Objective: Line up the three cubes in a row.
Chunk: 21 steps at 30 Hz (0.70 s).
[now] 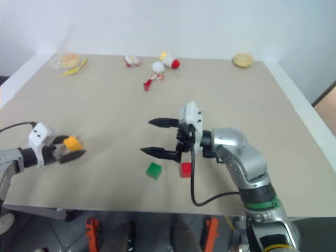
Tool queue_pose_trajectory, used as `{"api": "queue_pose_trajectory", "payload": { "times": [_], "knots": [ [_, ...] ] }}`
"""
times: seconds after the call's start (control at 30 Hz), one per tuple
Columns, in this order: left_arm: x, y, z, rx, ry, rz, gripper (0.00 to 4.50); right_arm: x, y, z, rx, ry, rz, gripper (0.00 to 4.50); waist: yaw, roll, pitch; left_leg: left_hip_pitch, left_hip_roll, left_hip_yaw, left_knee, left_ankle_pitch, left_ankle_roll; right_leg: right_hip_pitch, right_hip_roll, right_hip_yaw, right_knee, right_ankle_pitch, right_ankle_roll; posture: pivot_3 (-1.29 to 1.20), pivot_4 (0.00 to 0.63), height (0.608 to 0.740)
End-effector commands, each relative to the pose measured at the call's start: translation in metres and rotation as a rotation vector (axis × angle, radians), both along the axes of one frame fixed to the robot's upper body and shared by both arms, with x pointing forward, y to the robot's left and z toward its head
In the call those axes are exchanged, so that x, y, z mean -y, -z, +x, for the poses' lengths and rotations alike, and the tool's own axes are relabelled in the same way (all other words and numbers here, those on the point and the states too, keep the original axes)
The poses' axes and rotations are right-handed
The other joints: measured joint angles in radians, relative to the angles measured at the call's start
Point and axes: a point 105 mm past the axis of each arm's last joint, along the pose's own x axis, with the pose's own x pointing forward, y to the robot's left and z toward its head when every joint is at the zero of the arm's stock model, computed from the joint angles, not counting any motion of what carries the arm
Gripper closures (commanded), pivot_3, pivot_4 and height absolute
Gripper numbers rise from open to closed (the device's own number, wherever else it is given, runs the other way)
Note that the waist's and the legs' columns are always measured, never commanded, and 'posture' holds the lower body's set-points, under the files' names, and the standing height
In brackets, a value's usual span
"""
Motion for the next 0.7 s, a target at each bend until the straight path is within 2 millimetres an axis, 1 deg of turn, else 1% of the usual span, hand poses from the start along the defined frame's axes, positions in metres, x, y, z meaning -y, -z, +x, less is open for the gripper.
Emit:
{"api": "queue_pose_trajectory", "payload": {
  "times": [0.03,0.07,0.2,0.3,0.43,0.53,0.57,0.63,0.7],
  "knots": [
    [0.001,-0.003,0.003,-0.001,0.021,0.028,0.60,0.000,-0.010,-0.008,0.045,-0.013,0.016,0.00,0.000,0.000,0.000,0.000,0.000,0.000,0.000,0.000,0.000,0.000,0.000,0.000,0.000,0.000,0.000,0.00,0.150,0.736],
    [0.002,-0.004,0.004,0.002,0.021,0.027,0.85,0.000,-0.010,-0.008,0.044,-0.015,0.016,0.00,0.000,0.000,0.000,0.000,0.000,0.000,0.000,0.000,0.000,0.000,0.000,0.000,0.000,0.000,0.000,0.00,0.150,0.736],
    [0.005,-0.007,0.006,0.016,0.041,0.021,2.23,0.000,-0.010,-0.012,0.038,-0.032,0.014,0.00,0.000,0.000,0.000,0.000,0.000,0.000,0.000,0.000,0.000,0.000,0.000,0.000,0.000,0.000,0.000,0.00,0.150,0.736],
    [0.004,-0.008,0.007,0.021,0.035,0.020,3.15,0.000,-0.009,-0.015,0.031,-0.048,0.004,0.00,0.000,0.000,0.000,0.000,0.000,0.000,0.000,0.000,0.000,0.000,0.000,0.000,0.000,0.000,0.000,0.00,0.150,0.736],
    [0.004,-0.008,0.008,0.022,0.035,0.017,3.12,0.001,-0.009,-0.015,0.029,-0.049,-0.003,0.00,0.000,0.000,0.000,0.000,0.000,0.000,0.000,0.000,0.000,0.000,0.000,0.000,0.000,0.000,0.000,0.00,0.150,0.736],
    [0.013,-0.012,0.005,0.022,0.091,-0.017,3.12,0.002,-0.010,-0.015,0.031,-0.049,-0.003,0.00,0.000,0.000,0.000,0.000,0.000,0.000,0.000,0.000,0.000,0.000,0.000,0.000,0.000,0.001,0.000,0.00,0.150,0.736],
    [0.021,-0.017,0.004,0.030,0.133,-0.037,3.12,0.004,-0.011,-0.017,0.029,-0.054,-0.002,0.00,0.000,0.000,0.000,0.000,0.000,0.000,0.000,0.000,0.000,0.000,0.000,0.000,0.001,0.001,0.000,0.00,0.150,0.736],
    [0.043,-0.030,0.002,0.059,0.237,-0.071,3.12,0.012,-0.009,-0.023,0.019,-0.065,-0.018,0.00,0.003,0.000,0.000,0.000,0.000,0.000,0.001,0.000,0.000,0.000,0.000,0.000,0.000,0.000,0.000,0.00,0.150,0.736],
    [0.064,-0.036,-0.003,0.065,0.345,-0.063,3.12,0.021,-0.007,-0.027,0.011,-0.063,-0.047,0.00,0.006,-0.001,0.000,-0.002,0.000,0.000,0.001,0.000,0.000,0.000,-0.001,0.000,0.000,0.000,0.001,0.00,0.150,0.736]
  ]
}}
